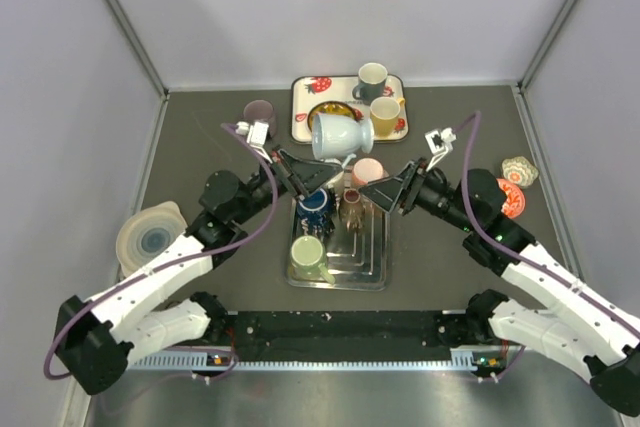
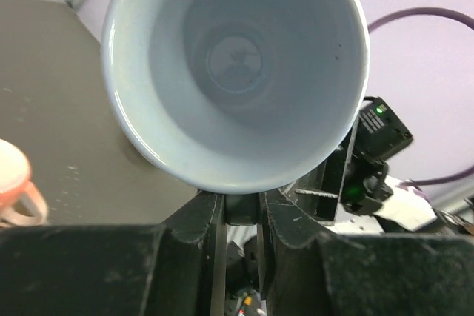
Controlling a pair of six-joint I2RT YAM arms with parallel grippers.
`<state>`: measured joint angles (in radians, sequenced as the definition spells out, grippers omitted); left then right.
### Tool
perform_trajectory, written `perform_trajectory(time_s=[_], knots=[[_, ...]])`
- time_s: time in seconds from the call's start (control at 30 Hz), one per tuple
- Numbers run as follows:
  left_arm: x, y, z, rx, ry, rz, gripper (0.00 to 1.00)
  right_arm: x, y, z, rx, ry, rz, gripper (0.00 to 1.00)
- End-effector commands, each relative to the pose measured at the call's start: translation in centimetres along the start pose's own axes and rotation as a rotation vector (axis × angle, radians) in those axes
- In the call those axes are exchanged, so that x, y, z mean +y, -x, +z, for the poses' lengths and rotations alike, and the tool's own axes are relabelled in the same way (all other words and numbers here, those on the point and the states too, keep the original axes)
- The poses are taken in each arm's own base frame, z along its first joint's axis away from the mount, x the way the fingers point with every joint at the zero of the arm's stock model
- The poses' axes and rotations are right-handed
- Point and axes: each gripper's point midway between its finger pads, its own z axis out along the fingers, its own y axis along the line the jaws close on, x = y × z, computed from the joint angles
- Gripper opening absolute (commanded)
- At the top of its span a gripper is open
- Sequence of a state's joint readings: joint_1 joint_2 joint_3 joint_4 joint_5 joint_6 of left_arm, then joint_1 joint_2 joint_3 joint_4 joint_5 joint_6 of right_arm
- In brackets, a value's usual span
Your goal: Turn the mug right side up
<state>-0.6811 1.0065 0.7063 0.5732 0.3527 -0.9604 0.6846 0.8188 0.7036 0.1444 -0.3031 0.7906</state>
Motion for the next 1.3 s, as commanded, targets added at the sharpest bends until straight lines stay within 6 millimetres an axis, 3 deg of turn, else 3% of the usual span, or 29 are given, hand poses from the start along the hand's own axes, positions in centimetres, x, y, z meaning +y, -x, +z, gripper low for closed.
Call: perform_trajectory(time_s=[0.0,0.03,0.07,0.1,0.13,0.17,0.2,0.3,0.33,0.37,0.5,0.57,0.6,0.77,0.87,0.93,1.17,1.27], knots=[[-1.8,5.6,-1.2,-0.174,0.089,0.22,0.0,0.5,0.9,-1.7,0.028,-0.074,-0.095,0.59],[-2.8,7.4,-1.6,-0.205,0.125,0.308,0.0,0.4,1.1,-2.3,0.024,-0.098,-0.117,0.59],[-1.7,8.8,-2.0,-0.245,0.224,0.346,0.0,-0.3,1.5,-2.7,0.008,-0.146,-0.127,0.59],[1.0,8.7,-3.1,-0.206,0.381,0.374,0.0,-0.5,1.8,-3.2,0.004,-0.174,-0.137,0.59],[0.9,10.7,-3.4,-0.225,0.455,0.465,0.0,-1.4,1.3,-4.2,0.026,-0.226,-0.155,0.59],[2.5,11.0,-4.2,-0.199,0.564,0.497,0.0,-2.4,1.6,-4.8,0.011,-0.291,-0.169,0.59],[5.4,11.9,-6.3,-0.192,0.753,0.524,0.0,-2.9,1.8,-5.3,0.005,-0.324,-0.183,0.59],[9.4,14.8,-8.8,-0.172,1.01,0.558,0.0,-5.1,1.8,-7.2,-0.006,-0.442,-0.225,0.59],[11.4,14.7,-9.6,-0.124,1.094,0.525,0.0,-5.6,1.5,-7.7,0.004,-0.466,-0.235,0.59],[13.1,16.2,-11.3,-0.147,1.17,0.5,0.0,-5.9,1.6,-8.1,-0.012,-0.483,-0.239,0.59],[19.2,17.7,-14.4,-0.119,1.335,0.426,0.0,-6.9,0.3,-8.8,0.013,-0.499,-0.241,0.59],[21.2,18.7,-15.4,-0.11,1.392,0.413,0.0,-7.2,-0.2,-9.0,0.024,-0.499,-0.242,0.59],[23.2,18.8,-15.2,-0.075,1.424,0.398,0.0,-7.2,-0.3,-9.1,0.024,-0.497,-0.242,0.59],[28.1,19.7,-15.2,-0.031,1.51,0.376,0.0,-7.7,-0.8,-9.2,0.041,-0.505,-0.253,0.59],[32.1,19.7,-15.8,0.016,1.567,0.351,0.0,-8.0,-1.2,-9.1,0.055,-0.509,-0.251,0.59],[33.4,20.6,-16.2,0.009,1.586,0.338,0.0,-8.5,-1.5,-9.1,0.063,-0.522,-0.253,0.59],[39.3,19.6,-17.3,0.076,1.647,0.295,0.0,-10.0,-2.2,-9.2,0.105,-0.571,-0.284,0.59],[40.7,19.8,-17.0,0.079,1.64,0.292,0.0,-10.0,-2.3,-9.0,0.116,-0.573,-0.277,0.59]])
